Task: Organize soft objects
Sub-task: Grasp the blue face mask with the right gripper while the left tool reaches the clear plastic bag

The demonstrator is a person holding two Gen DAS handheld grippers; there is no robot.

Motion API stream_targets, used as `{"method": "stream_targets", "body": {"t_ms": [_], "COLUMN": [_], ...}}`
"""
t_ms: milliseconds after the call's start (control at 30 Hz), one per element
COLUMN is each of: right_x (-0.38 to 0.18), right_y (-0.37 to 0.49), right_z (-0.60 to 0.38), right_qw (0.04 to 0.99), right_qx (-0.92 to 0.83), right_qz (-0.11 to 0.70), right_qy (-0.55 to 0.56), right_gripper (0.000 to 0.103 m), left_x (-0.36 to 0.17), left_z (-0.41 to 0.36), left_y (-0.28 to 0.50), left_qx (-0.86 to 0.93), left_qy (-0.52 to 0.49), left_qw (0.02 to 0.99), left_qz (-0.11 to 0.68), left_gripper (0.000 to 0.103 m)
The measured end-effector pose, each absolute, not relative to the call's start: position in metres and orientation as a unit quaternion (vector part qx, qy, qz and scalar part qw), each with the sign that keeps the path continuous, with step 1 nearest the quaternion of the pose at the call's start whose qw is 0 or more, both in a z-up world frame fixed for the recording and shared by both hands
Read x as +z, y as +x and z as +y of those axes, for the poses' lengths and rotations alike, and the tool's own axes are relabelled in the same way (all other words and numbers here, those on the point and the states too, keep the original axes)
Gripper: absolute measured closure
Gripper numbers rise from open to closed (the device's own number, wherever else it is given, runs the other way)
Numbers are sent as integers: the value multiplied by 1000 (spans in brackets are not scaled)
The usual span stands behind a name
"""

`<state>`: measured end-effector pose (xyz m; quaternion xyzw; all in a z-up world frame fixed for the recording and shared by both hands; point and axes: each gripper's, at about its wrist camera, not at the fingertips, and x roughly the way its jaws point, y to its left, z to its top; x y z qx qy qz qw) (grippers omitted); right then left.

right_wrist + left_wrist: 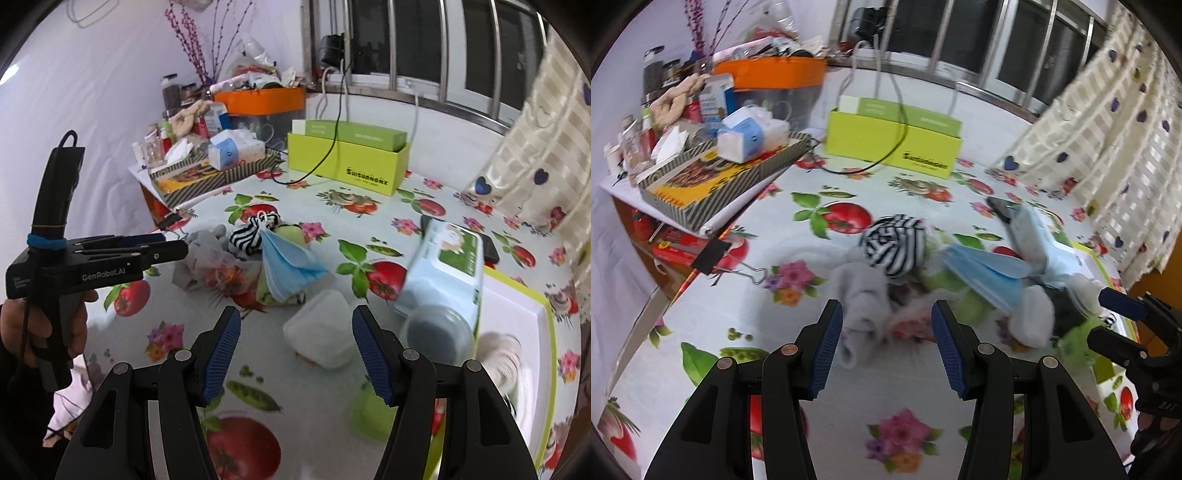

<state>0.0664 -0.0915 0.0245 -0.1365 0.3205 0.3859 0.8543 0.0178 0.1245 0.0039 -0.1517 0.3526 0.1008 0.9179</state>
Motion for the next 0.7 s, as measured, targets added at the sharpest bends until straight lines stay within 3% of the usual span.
{"method": "stream_targets", "body": {"t_ms": [700], "right_x": [-13], "right_y": [131], "right_z": [-7], "right_qw": [831], "right_qx": [354], "right_qz": [379], "right_qy": [-203], "right_gripper": [42], "left_x": [-6], "left_z": [114], "left_y": [40], "left_qx": [1], "left_qy": [-107], "left_qw": [928], "left_qz": [356], "left_gripper": [52]}}
